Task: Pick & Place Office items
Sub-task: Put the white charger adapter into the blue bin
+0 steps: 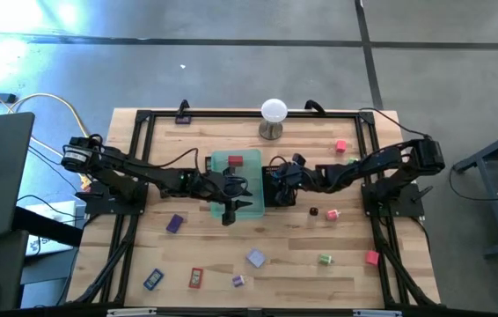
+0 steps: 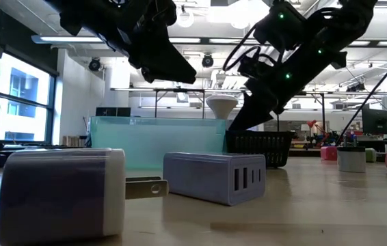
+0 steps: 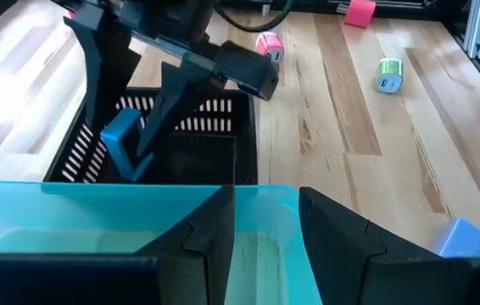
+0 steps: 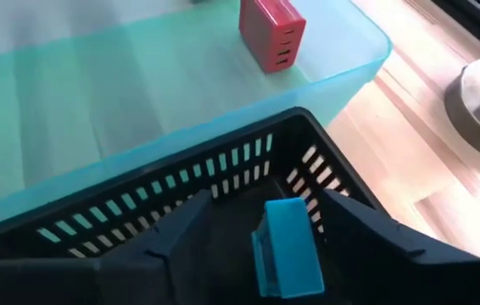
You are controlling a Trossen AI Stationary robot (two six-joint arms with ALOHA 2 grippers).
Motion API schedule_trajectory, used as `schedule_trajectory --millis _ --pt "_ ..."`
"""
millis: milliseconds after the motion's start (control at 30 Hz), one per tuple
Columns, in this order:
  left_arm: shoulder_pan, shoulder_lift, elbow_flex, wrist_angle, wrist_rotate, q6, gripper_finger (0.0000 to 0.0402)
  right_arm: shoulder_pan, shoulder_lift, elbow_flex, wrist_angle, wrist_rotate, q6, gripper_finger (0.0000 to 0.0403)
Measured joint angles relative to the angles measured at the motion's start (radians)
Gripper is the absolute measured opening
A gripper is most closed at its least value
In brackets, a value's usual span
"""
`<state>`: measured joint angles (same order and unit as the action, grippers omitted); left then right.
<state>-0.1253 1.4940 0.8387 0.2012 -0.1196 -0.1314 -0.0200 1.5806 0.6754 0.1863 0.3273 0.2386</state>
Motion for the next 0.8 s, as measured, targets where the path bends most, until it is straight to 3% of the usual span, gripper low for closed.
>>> schedule_trajectory --millis 400,733,800 --pt "0.000 0.000 0.000 -0.018 0.000 -0.005 0.0128 0.000 0.000 0.174 -0.289 -0.013 -0.033 0.0223" --pt "0.000 0.000 0.000 -0.076 0.000 -0.019 0.0128 0.061 -0.016 0.389 -0.725 -0.025 0.059 0.0223" --pt "0.000 0.000 0.000 -0.080 0.000 -0.024 0.0128 0.084 -0.029 0.424 -0.854 -0.069 0.111 0.0223"
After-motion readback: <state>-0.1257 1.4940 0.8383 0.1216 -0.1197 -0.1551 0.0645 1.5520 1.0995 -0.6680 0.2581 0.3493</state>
